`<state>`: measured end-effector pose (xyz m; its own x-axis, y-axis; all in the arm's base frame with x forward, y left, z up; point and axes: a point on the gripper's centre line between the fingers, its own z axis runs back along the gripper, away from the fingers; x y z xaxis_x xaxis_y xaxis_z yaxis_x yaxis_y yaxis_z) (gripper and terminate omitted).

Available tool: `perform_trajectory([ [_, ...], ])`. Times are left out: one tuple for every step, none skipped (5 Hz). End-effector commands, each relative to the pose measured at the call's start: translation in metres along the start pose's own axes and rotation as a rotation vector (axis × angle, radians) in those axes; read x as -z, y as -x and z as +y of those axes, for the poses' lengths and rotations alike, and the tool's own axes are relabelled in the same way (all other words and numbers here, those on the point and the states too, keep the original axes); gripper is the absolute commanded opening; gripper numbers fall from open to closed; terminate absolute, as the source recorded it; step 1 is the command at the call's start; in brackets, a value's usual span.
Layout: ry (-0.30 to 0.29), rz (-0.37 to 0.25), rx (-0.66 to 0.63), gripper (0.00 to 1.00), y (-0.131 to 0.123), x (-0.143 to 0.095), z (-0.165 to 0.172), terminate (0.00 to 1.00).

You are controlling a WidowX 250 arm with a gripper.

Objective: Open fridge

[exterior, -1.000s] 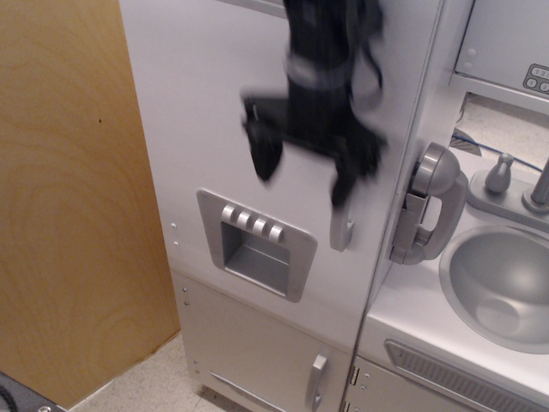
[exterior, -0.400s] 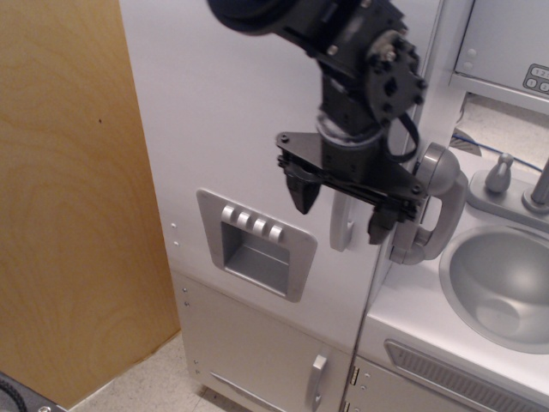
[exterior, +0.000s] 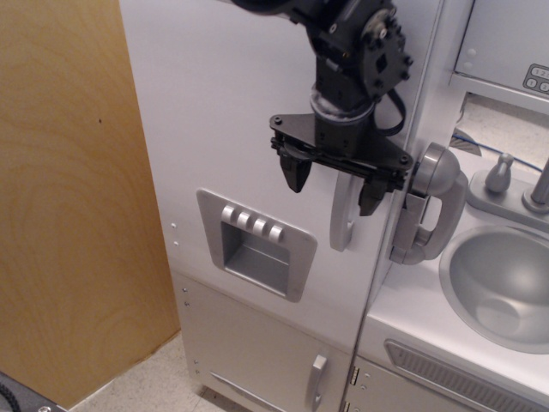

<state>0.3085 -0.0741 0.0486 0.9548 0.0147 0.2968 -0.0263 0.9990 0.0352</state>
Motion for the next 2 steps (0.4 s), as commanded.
perform_trajectory([
  [0.035,-0.04,-0.013,0.0,-0.0163,-0.0161,0.0024,0.0],
  [0.056,-0.034,-0.026,0.0,-0.0143,-0.021,0.0064,0.0],
])
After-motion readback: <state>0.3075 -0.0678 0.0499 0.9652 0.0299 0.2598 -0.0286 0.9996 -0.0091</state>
